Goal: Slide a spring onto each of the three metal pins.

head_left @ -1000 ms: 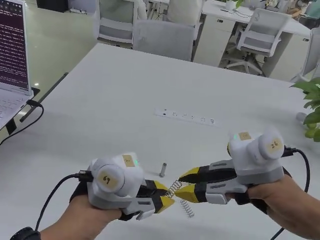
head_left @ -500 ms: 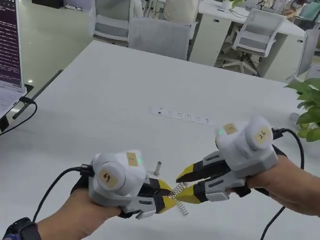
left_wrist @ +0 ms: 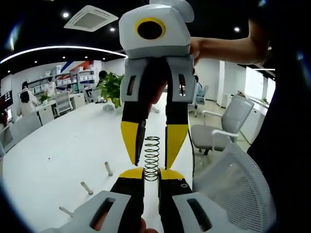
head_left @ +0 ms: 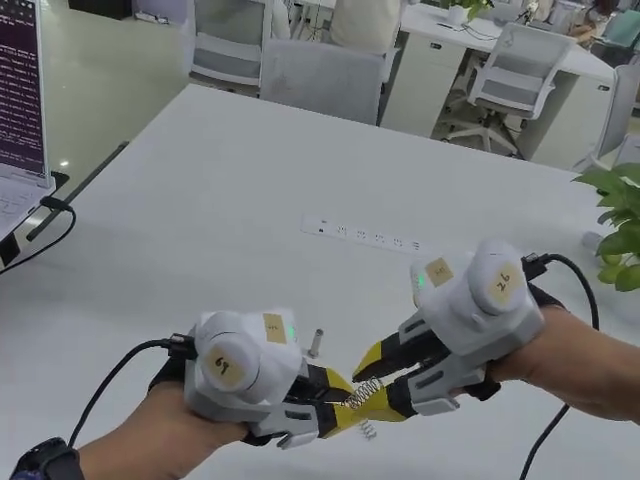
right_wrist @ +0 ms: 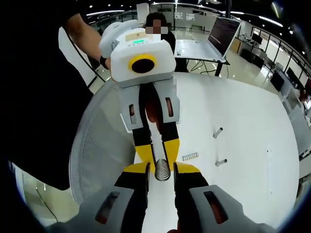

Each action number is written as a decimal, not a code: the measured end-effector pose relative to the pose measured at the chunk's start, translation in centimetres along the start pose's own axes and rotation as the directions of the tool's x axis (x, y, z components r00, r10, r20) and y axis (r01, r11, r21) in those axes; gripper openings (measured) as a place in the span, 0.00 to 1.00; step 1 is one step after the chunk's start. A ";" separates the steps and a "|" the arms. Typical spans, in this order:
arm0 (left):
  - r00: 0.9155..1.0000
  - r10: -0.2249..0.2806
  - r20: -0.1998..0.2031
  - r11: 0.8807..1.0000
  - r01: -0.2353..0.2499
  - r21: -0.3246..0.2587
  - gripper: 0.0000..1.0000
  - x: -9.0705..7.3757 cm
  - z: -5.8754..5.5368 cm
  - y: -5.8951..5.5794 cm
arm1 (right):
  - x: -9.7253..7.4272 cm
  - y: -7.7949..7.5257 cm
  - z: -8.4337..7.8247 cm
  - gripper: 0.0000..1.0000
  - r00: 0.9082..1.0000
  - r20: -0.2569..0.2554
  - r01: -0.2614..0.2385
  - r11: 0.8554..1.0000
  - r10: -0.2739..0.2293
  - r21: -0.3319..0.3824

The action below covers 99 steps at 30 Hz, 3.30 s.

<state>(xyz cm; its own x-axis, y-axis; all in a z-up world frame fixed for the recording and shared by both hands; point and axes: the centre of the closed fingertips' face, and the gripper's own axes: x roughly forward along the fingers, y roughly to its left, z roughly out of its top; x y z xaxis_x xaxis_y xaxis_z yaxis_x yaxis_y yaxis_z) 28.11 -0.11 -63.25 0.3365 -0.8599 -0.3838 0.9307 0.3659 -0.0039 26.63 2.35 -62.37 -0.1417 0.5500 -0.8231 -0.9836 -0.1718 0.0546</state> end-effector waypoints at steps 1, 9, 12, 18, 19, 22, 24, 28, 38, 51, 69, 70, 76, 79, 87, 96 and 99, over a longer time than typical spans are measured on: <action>1.000 0.000 -0.007 1.000 0.000 0.008 0.02 0.0 -0.1 0.0 | 0.0 0.0 0.0 0.16 1.000 -0.003 -0.002 1.000 0.002 -0.006; 1.000 -0.008 -0.014 1.000 0.008 0.013 0.02 -0.1 -0.3 0.0 | 0.2 0.3 0.0 0.12 0.999 -0.019 -0.032 0.999 0.031 -0.042; 1.000 -0.014 -0.013 1.000 0.014 0.017 0.02 -0.1 -0.3 -0.1 | 0.2 0.1 -0.1 0.09 0.999 -0.030 -0.034 0.998 0.032 -0.058; 1.000 -0.016 -0.014 1.000 0.017 0.026 0.02 0.0 -0.3 -0.2 | 0.3 0.1 -0.2 0.09 0.999 -0.038 -0.042 0.996 0.039 -0.077; 1.000 -0.015 -0.015 1.000 0.016 0.026 0.02 0.0 -0.3 -0.2 | 0.3 0.1 -0.3 0.09 0.999 -0.040 -0.040 0.996 0.037 -0.083; 1.000 -0.014 -0.018 1.000 0.014 0.024 0.02 0.1 -0.6 -0.1 | 0.6 0.1 -0.5 0.08 0.998 -0.051 -0.039 0.995 0.034 -0.096; 1.000 -0.014 -0.020 1.000 0.014 0.018 0.02 0.1 -0.8 -0.2 | 0.8 0.2 -0.6 0.08 0.998 -0.058 -0.040 0.994 0.034 -0.104; 1.000 -0.012 -0.027 1.000 0.013 0.023 0.02 0.1 -1.1 -0.3 | 1.0 0.2 -0.6 0.08 0.997 -0.064 -0.043 0.993 0.036 -0.114; 0.999 -0.003 -0.047 1.000 0.004 0.015 0.05 -0.3 -1.8 -0.1 | 1.3 0.0 -0.7 0.08 0.997 -0.068 -0.029 0.992 0.021 -0.123; 0.997 0.029 -0.068 0.998 -0.032 -0.047 0.10 -1.5 -3.8 0.1 | 1.0 0.0 -1.8 0.08 0.997 -0.076 -0.012 0.996 0.005 -0.089; 0.977 0.186 -0.100 0.967 -0.200 -0.157 0.22 -5.8 -7.2 3.1 | 1.6 -1.2 -3.7 0.08 0.996 -0.087 0.030 0.999 -0.031 -0.015; 0.975 0.199 -0.102 0.963 -0.214 -0.166 0.23 -6.2 -7.4 3.4 | 1.6 -1.2 -3.8 0.08 0.996 -0.086 0.029 0.999 -0.030 -0.012; 0.962 0.245 -0.122 0.945 -0.265 -0.193 0.28 -7.9 -8.7 4.5 | 1.8 -1.7 -4.1 0.08 0.995 -0.088 0.038 0.999 -0.037 0.005; 0.955 0.264 -0.133 0.936 -0.287 -0.203 0.29 -8.7 -9.2 4.9 | 2.0 -2.1 -4.1 0.08 0.995 -0.088 0.045 0.999 -0.044 0.012; 0.935 0.314 -0.162 0.909 -0.346 -0.232 0.39 -11.1 -10.8 5.8 | 2.6 -3.3 -4.3 0.08 0.994 -0.097 0.056 0.998 -0.052 0.041; 0.909 0.376 -0.179 0.875 -0.412 -0.254 0.44 -13.8 -11.9 7.0 | 3.5 -4.8 -4.3 0.08 0.993 -0.105 0.064 0.996 -0.057 0.059; 0.904 0.389 -0.177 0.865 -0.425 -0.267 0.45 -14.4 -12.0 7.3 | 3.8 -5.6 -3.9 0.08 0.993 -0.101 0.071 0.995 -0.064 0.070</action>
<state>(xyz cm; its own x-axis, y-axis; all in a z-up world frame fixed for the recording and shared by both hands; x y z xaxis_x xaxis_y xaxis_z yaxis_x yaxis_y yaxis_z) 28.29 19.20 -68.85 0.6409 -0.5716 -0.5123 0.6237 0.7769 -0.0865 32.04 2.21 -68.08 -0.0665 0.4748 -0.8776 -0.9966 -0.0747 0.0351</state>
